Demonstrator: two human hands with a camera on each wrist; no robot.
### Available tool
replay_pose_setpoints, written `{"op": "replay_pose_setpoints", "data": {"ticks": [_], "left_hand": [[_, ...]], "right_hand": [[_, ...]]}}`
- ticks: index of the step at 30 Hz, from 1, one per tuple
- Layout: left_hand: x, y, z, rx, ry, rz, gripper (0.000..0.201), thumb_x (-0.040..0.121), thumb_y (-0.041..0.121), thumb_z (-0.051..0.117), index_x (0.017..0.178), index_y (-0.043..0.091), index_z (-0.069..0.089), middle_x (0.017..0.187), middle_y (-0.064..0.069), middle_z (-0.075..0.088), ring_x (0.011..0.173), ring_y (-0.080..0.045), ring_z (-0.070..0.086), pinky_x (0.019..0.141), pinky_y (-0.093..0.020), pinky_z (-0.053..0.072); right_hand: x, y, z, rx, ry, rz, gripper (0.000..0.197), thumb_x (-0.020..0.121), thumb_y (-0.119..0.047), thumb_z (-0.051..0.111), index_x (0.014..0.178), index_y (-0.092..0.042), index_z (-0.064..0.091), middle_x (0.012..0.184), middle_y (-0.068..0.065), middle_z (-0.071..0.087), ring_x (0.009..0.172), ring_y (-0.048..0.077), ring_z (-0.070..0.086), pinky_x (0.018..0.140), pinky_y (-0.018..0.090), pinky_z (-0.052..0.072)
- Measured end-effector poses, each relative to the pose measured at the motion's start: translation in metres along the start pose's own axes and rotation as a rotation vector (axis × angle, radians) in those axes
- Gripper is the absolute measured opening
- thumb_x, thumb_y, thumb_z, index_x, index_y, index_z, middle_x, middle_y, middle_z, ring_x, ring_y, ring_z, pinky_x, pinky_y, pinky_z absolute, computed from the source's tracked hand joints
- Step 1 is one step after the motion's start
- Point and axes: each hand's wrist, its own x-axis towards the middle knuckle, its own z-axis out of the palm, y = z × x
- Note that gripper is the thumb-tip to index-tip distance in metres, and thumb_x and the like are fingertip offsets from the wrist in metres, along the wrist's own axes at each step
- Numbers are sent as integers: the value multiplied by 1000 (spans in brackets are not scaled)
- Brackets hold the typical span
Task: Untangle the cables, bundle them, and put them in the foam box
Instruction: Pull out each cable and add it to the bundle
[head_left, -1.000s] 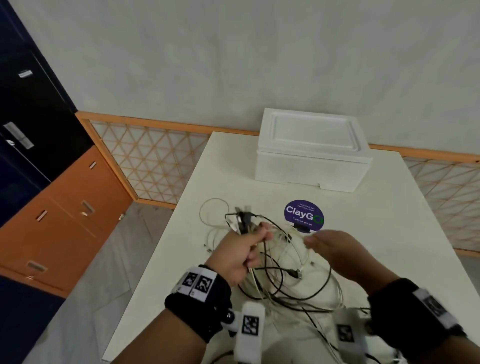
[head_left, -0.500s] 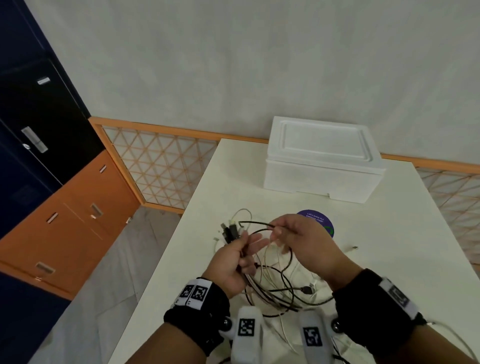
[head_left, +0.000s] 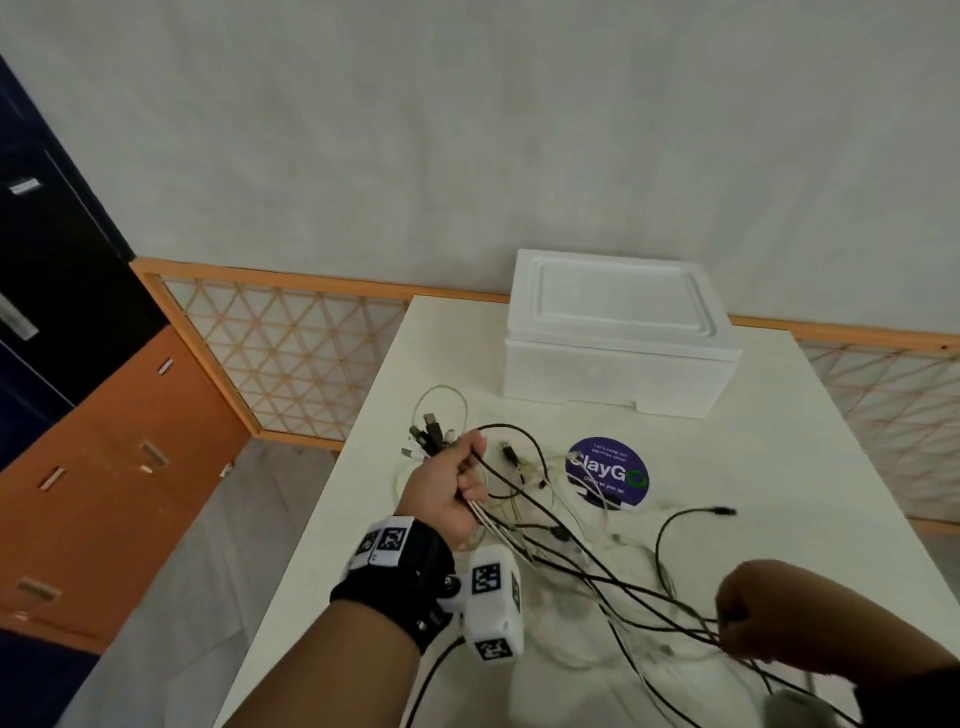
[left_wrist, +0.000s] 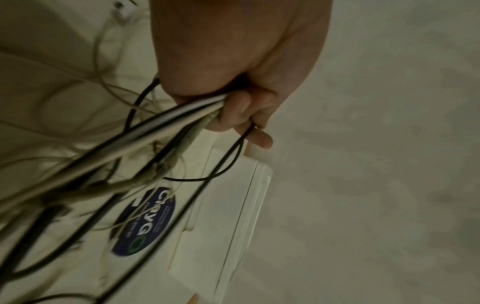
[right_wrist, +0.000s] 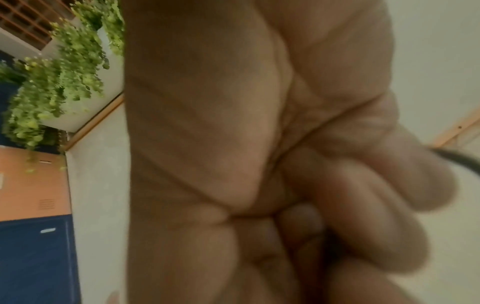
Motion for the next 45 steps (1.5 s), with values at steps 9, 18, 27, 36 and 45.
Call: {"op": "replay_pose_setpoints", "data": {"ticks": [9,18,27,36,45], "left_hand": [[-31,-49,35,313,-165,-121,14,92,12,57,89,11,70,86,0,70,33,-2,27,32,-14,21],[-20,-17,18,167,-64,-137,22,99,18,46,87,7,61,67,4,72,28,-1,28,29,-13,21],[-13,-22,21,165,-6,-97,19,97,14,51,83,10,63,82,-1,72,29,-1,29,30,-13,23],[-41,-49,57,303,-141,-141,14,93,15,57,91,10,70,81,2,74,33,-2,29,32,-14,22],[-45,-44,50,296,-122,-132,22,91,19,60,74,9,71,70,1,62,33,-3,26,32,-15,19]], "right_hand": [[42,-82,-3,668,503,-260,30,93,-17,49,120,-27,59,93,-7,68,79,4,62,78,23,52],[10,-64,9,265,444,-280,11,81,-30,57,75,-35,64,63,-24,59,62,1,55,62,18,46],[-9,-12,28,108,261,-76,13,81,-38,57,89,-49,59,91,-22,62,86,-4,58,72,8,43],[29,-82,2,702,616,-396,19,97,-23,50,79,-26,58,68,-19,61,61,2,55,56,17,42],[12,-61,-5,544,529,-396,26,92,-39,54,82,-18,63,76,-1,64,70,10,58,69,30,48]]}}
